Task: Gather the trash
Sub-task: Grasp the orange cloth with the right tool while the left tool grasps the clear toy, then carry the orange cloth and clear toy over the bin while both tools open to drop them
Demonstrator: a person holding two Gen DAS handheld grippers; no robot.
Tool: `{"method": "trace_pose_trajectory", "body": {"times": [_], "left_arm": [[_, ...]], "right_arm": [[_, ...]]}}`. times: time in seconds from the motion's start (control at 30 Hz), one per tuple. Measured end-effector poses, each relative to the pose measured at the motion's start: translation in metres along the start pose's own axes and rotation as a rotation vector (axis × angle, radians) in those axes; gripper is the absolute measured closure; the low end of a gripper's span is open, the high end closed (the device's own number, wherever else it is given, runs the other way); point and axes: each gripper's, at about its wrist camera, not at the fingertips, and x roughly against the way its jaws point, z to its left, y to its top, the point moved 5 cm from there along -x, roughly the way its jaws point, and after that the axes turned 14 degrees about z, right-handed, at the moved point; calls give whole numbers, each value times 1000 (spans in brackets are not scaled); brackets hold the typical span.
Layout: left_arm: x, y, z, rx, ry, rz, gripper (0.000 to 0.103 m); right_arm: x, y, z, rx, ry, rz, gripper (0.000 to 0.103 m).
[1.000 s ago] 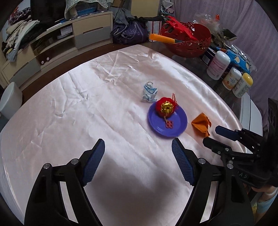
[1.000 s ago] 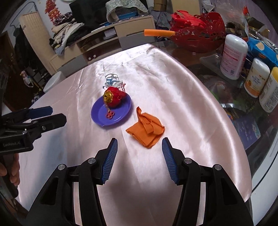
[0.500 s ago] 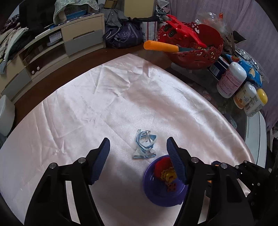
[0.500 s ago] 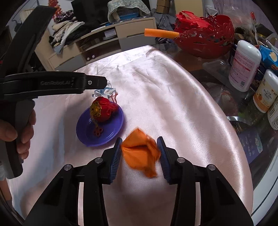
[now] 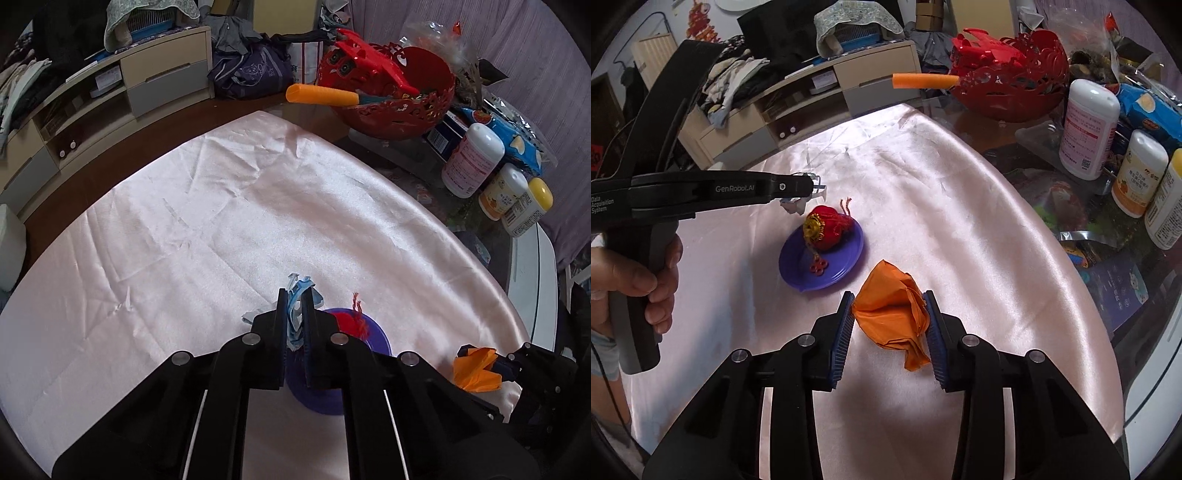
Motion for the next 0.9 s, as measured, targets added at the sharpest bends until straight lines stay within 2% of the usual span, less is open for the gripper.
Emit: {"method": "trace_pose_trajectory", "body": {"times": [0.2, 0.53, 0.7, 0.9], "left_arm": [[50, -48, -17, 2, 6, -49, 97], [93, -164, -59, -40, -7, -27, 97], [105, -215, -78, -52, -37, -21, 97], [100, -267, -102, -67, -72, 3, 97]], "right_arm": [[46, -26, 7, -10, 9, -30, 65], [110, -115, 8, -56, -37, -32, 65], [122, -161, 13, -70, -65, -10, 65], [109, -212, 22, -93, -46, 58, 65]]}}
